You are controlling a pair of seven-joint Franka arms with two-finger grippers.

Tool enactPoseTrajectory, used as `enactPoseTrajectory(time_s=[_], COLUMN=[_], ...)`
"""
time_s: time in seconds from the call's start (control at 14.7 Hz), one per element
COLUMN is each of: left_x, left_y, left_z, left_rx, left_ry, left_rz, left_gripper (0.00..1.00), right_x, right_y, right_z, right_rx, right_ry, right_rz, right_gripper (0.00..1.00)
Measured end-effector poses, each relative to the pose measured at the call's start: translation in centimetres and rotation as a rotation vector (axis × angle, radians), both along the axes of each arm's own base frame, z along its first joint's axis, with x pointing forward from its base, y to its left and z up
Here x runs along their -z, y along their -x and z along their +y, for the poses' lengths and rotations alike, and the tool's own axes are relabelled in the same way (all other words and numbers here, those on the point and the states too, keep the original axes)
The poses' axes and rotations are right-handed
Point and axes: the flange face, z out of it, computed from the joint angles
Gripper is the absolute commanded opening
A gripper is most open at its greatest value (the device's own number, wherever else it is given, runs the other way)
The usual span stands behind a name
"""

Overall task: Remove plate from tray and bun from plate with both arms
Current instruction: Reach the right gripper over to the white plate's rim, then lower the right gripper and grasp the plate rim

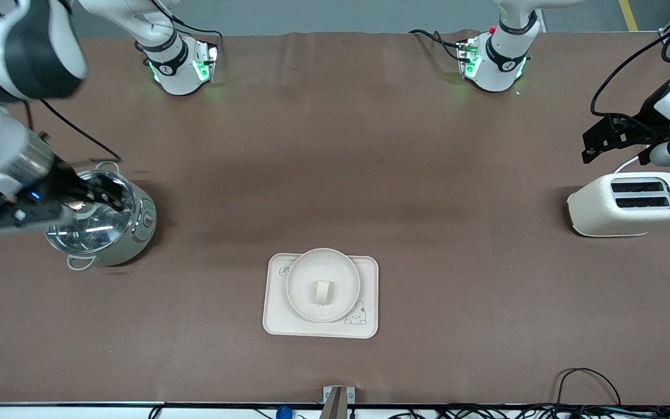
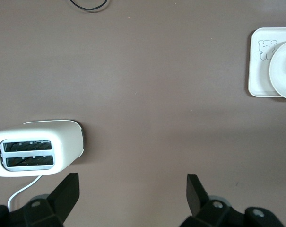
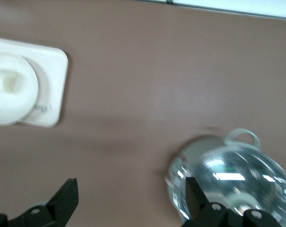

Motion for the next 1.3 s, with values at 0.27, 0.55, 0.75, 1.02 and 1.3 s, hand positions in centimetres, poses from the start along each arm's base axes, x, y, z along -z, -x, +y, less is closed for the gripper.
enactPoseTrajectory(time_s=[0.27, 0.55, 0.75, 1.02, 1.3], left_x=[0.0, 0.1, 0.7, 1.1, 1.0], left_y=[0.0, 0.0, -0.3, -0.5, -0.5], left_z=[0.0, 0.0, 0.0, 0.0, 0.0], left_rx=[0.0, 0.0, 0.0, 0.001, 0.001], left_ry=[0.0, 0.0, -0.001, -0.001, 0.0], left_rz=[0.001, 0.004, 0.017, 0.023, 0.023], left_gripper=[1.0, 1.0, 1.0, 1.0, 1.0], right_x=[8.2, 15.2, 19.2, 24.9, 30.1], right_y=[-3.7, -4.5, -6.1, -7.7, -7.8], right_z=[6.4, 10.0, 13.0, 17.9, 22.5], right_rx=[-0.052, 0.0, 0.072, 0.11, 0.144], right_ry=[-0.029, -0.101, -0.167, -0.19, -0.211], right_rz=[-0.065, 0.01, 0.017, 0.045, 0.036], right_gripper=[1.0, 0.96, 0.93, 0.89, 0.77])
